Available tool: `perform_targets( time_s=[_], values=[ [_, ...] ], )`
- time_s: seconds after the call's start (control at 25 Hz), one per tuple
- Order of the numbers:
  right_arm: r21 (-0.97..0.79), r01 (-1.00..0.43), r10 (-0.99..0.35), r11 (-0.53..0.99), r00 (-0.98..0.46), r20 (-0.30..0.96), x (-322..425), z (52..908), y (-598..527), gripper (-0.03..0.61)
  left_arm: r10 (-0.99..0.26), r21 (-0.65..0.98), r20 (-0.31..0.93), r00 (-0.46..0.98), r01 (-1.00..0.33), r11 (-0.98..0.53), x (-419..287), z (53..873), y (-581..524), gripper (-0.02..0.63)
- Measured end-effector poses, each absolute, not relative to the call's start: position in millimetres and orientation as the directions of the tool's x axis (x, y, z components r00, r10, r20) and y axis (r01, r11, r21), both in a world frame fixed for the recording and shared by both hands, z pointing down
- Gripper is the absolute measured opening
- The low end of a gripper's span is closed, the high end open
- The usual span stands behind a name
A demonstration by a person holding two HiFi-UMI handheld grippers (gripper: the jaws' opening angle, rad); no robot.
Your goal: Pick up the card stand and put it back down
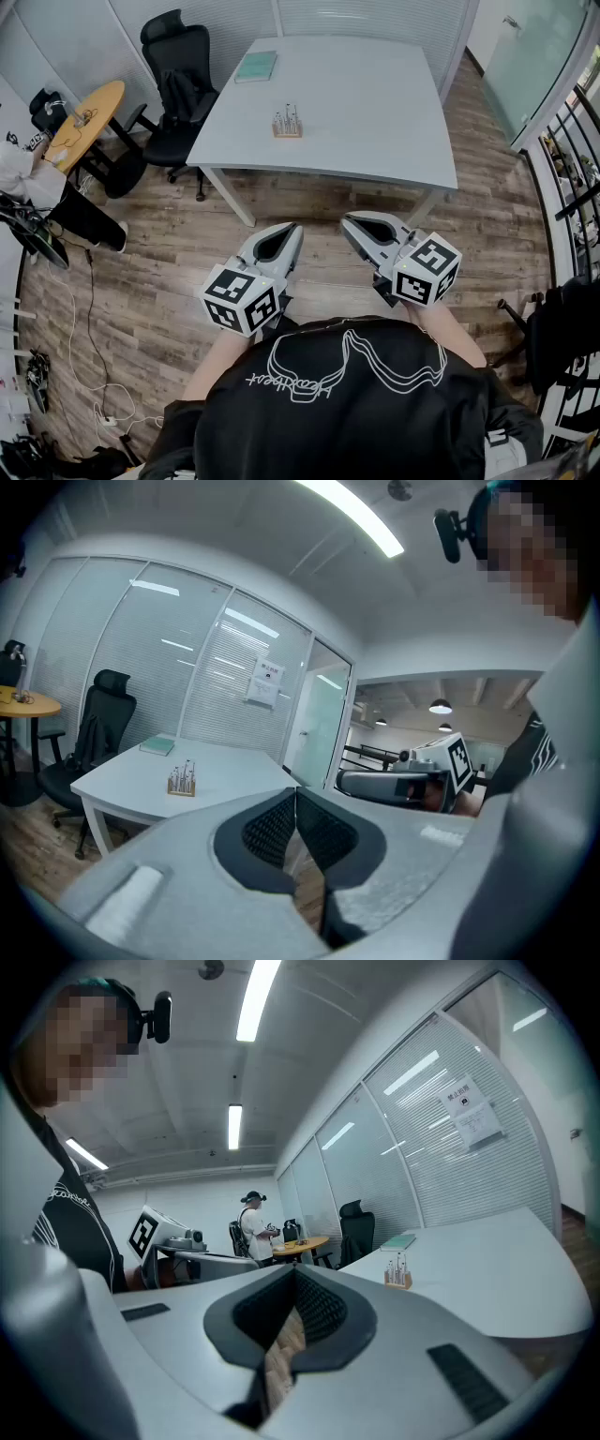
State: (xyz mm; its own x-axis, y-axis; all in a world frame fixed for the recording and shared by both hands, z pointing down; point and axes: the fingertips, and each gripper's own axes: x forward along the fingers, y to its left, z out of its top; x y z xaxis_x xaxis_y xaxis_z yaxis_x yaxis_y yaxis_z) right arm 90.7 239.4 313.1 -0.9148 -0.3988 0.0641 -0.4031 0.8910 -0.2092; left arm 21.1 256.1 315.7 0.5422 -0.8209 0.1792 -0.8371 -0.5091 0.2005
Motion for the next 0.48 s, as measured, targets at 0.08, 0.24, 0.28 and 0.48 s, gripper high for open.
perform_targets(
  time_s=[0.08,0.24,0.28,0.48],
  values=[
    [-0.208,-0.402,-0.398,0.892,-0.915,0.065,91.4,311.4,239.7,0.008,-0.821,0.197,0.180,0.542,-0.838,-0.509,22.5,314.2,256.3,0.014],
    [-0.207,-0.396,-0.394,0.895,-0.918,0.052,92.6,305.1,243.9,0.008,-0.820,0.194,0.172,0.545,-0.835,-0.514,23.8,310.0,258.8,0.014],
    [-0.207,-0.395,-0.394,0.895,-0.918,0.047,93.2,303.2,244.6,0.008,-0.820,0.194,0.170,0.546,-0.834,-0.516,24.1,309.0,259.4,0.014],
    [-0.233,-0.410,-0.417,0.882,-0.909,0.020,99.1,301.2,237.8,0.009,-0.822,0.195,0.171,0.543,-0.837,-0.512,23.9,310.6,255.9,0.014]
  ],
)
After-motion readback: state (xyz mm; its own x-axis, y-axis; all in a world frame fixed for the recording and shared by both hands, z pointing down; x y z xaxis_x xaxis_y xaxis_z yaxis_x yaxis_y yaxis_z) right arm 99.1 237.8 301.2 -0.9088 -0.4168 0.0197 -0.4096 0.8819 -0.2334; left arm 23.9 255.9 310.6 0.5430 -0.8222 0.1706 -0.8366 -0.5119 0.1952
